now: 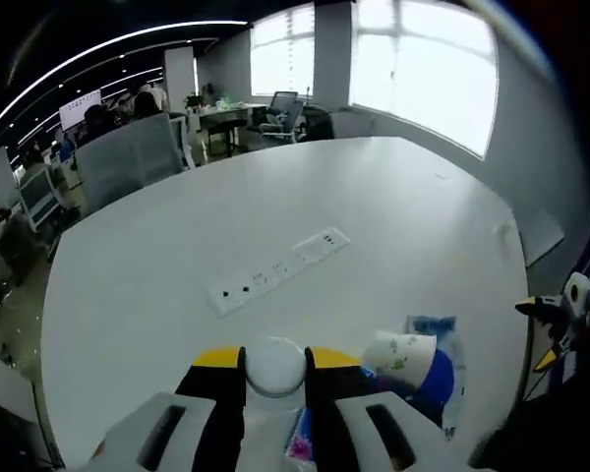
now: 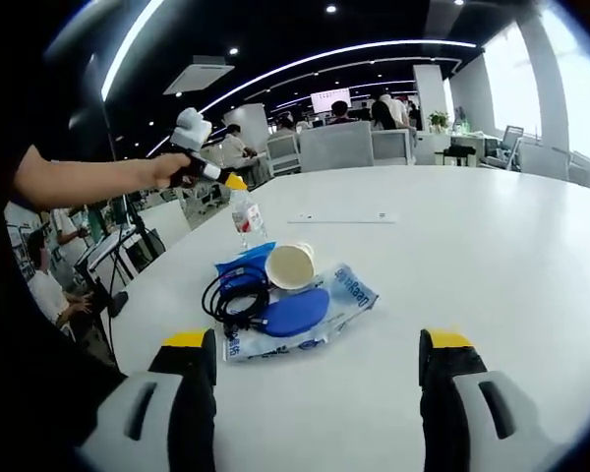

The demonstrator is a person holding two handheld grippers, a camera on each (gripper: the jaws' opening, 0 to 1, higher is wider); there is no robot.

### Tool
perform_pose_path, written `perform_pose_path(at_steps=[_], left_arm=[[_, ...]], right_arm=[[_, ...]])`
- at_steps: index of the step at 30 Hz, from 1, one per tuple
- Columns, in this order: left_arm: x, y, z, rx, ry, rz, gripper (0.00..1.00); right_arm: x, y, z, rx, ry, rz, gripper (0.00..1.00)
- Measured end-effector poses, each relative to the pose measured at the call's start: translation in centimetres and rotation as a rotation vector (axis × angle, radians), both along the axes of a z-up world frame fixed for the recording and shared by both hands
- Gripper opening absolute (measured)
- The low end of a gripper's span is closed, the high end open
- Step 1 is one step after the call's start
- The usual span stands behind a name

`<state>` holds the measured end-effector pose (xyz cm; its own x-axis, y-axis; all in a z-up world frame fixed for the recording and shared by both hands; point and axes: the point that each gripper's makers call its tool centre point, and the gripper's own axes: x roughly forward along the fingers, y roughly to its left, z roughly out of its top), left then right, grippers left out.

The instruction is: Arrange the tabletop items into an orderly group along one side of the table until the central work area is clear of visible clutter.

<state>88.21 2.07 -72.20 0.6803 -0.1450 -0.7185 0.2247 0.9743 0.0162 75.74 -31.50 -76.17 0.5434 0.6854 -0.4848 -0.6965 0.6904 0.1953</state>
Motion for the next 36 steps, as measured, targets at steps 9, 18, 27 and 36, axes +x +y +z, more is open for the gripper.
perform_pose_path(at_steps=[9, 18, 27, 36], left_arm=[[0.8, 0.4, -0.1, -0.008, 0.001, -0.048, 0.20], [0.7, 0.3, -0.2, -0.017, 0.011, -0.098, 0.22], [0.5, 0.5, -0.4, -0.009, 0.016, -0.082, 0.22], [-0.2, 0.8, 0.1, -0.012, 0.003, -0.065, 0.23]], right_arm=[[-0.1, -0.1, -0.5, -0.003, 0.010, -0.006, 0.80], [0.0, 0.1, -0.5, -0.005, 0.008, -0.002, 0.80], [0.0, 0.7, -0.4, 0.002, 0.008, 0.016, 0.81], [-0.1, 1.0, -0.1, 0.002, 0.000, 0.029, 0.81]])
